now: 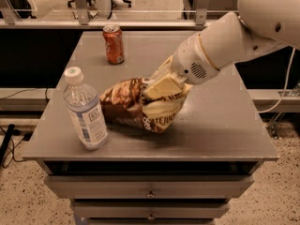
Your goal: Move brown chip bag near blue plastic bottle
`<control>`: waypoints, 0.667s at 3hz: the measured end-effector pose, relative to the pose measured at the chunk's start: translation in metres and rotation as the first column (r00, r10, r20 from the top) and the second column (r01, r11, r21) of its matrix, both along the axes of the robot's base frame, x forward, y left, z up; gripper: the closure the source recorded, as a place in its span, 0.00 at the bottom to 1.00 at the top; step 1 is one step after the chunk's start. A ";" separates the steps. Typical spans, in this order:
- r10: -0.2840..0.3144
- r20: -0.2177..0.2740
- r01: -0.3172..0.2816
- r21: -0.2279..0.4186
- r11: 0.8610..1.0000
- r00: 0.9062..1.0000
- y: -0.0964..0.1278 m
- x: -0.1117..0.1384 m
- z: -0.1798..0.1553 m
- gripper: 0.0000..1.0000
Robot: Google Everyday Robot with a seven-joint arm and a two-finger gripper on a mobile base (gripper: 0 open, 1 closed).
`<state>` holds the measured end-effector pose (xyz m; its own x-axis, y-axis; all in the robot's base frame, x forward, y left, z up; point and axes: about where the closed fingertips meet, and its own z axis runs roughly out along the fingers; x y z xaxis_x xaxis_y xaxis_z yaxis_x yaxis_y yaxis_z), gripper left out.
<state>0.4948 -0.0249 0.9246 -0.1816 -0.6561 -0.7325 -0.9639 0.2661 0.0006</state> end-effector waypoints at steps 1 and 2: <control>-0.004 -0.010 0.004 -0.005 1.000 1.000 -0.001 -0.001 -0.004 0.06; -0.005 -0.020 0.005 -0.013 1.000 1.000 -0.007 -0.003 -0.004 0.00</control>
Offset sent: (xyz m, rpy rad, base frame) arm -0.0043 -0.0206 -0.0067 -0.0210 0.0397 -0.0155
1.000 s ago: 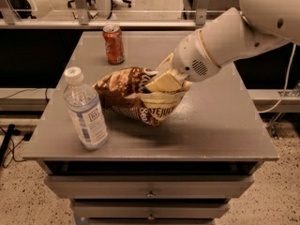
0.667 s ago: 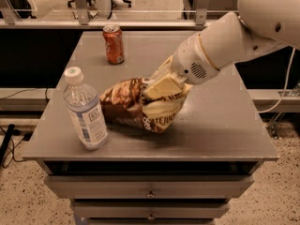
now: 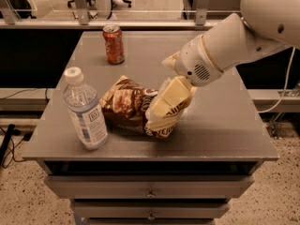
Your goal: Move brown chip bag near blue plastic bottle
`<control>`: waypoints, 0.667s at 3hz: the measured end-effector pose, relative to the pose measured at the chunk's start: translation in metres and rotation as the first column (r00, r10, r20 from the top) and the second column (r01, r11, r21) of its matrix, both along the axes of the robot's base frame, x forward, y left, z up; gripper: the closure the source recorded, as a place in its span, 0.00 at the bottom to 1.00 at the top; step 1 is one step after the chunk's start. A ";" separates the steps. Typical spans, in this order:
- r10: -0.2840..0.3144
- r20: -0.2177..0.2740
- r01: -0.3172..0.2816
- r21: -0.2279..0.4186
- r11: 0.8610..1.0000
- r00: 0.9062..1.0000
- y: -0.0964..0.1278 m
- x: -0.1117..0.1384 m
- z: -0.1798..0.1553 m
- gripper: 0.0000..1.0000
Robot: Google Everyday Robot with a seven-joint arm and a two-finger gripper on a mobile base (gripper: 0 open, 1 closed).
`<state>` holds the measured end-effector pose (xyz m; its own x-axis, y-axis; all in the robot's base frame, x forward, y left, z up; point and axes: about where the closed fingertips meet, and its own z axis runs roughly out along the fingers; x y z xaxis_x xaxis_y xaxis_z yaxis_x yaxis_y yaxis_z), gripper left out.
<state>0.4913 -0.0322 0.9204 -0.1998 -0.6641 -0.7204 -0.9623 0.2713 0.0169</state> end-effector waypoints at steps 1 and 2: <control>0.014 0.004 -0.014 -0.020 1.000 1.000 -0.027 0.008 0.002 0.00; -0.001 0.035 0.002 -0.031 1.000 0.999 -0.079 0.025 0.018 0.00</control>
Offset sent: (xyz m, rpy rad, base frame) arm 0.0500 -0.1489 0.0441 -0.0384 -0.0827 -0.0359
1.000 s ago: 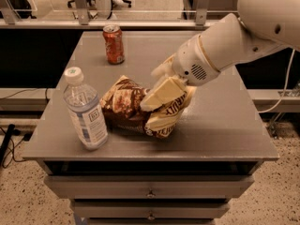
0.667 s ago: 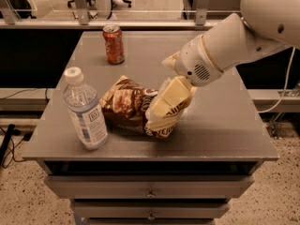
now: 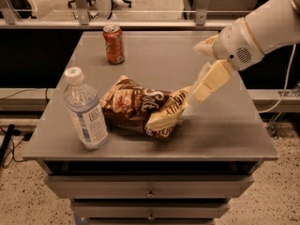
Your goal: Move brown chip bag near blue plastic bottle
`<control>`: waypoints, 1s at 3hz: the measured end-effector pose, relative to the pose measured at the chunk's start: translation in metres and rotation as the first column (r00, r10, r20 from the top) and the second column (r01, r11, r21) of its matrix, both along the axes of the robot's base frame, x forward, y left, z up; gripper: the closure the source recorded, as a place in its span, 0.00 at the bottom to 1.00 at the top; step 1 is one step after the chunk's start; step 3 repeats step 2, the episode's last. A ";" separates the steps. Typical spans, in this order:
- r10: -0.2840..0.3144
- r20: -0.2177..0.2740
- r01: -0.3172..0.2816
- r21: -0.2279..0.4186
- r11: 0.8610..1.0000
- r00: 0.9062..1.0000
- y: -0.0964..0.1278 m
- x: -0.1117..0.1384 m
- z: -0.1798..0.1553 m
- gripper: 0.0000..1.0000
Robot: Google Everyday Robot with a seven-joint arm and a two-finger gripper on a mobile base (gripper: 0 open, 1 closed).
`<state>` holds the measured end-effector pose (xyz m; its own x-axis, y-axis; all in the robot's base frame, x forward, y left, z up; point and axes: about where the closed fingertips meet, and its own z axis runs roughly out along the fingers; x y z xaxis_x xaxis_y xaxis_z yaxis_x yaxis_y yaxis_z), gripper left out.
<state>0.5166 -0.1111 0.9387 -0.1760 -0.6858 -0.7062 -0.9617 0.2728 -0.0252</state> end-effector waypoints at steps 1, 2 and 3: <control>-0.070 0.097 0.065 0.051 0.997 0.993 -0.059 0.018 0.055 0.00; -0.063 0.108 0.058 0.049 0.997 0.992 -0.052 0.018 0.058 0.00; -0.063 0.108 0.058 0.049 0.997 0.992 -0.052 0.018 0.058 0.00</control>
Offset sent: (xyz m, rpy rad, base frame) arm 0.0105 -0.0417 0.0300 0.0306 -0.0519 -0.0441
